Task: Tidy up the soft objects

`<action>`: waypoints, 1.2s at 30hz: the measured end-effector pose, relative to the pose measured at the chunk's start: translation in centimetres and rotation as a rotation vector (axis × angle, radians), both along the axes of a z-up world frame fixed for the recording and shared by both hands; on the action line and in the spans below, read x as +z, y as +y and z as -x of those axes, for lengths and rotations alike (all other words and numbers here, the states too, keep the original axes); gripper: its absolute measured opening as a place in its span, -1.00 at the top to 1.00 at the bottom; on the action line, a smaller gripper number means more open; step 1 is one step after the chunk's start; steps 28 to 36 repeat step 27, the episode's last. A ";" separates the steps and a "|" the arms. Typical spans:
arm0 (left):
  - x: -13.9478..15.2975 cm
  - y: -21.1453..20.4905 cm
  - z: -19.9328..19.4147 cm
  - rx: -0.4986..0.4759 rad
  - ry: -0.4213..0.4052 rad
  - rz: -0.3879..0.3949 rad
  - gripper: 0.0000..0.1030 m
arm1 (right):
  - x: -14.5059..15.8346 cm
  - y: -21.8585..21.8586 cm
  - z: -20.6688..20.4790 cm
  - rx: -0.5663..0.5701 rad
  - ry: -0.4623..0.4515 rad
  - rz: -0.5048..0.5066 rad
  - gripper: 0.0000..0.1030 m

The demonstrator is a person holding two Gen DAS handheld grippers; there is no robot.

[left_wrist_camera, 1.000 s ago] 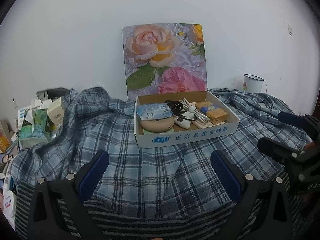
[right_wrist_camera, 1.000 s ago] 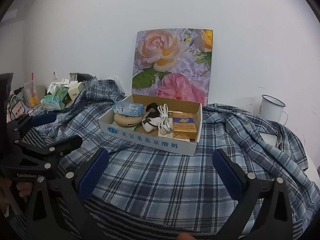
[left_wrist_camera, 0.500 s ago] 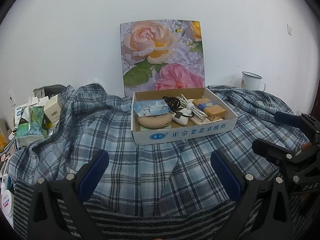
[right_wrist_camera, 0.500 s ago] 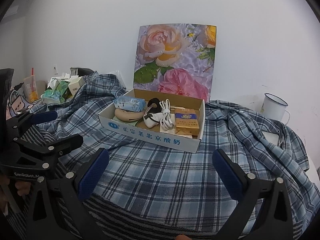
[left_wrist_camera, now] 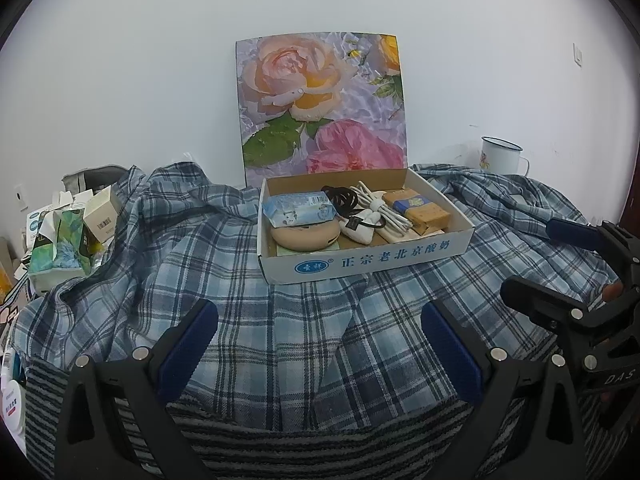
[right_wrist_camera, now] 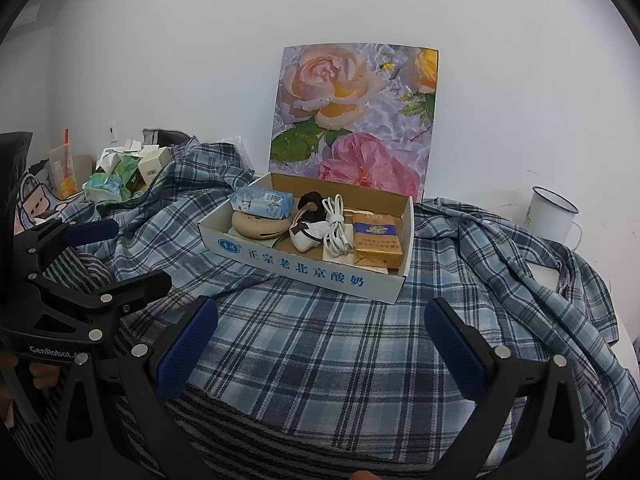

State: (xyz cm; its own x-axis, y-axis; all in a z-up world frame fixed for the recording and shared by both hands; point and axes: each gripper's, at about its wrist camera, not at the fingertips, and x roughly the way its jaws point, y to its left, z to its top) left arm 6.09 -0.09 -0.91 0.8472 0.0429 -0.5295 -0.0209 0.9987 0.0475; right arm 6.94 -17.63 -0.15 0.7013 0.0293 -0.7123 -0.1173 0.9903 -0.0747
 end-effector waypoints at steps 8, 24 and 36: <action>0.0 0.0 0.0 0.002 0.001 0.002 -1.00 | -0.2 0.0 -0.1 0.000 0.010 0.002 -1.00; -0.1 0.3 -0.1 0.006 0.006 0.008 -1.00 | -0.4 0.2 -0.2 0.001 0.028 0.005 -1.00; -0.2 0.4 -0.1 0.004 0.004 0.008 -1.00 | -0.4 0.3 -0.2 0.001 0.029 0.005 -1.00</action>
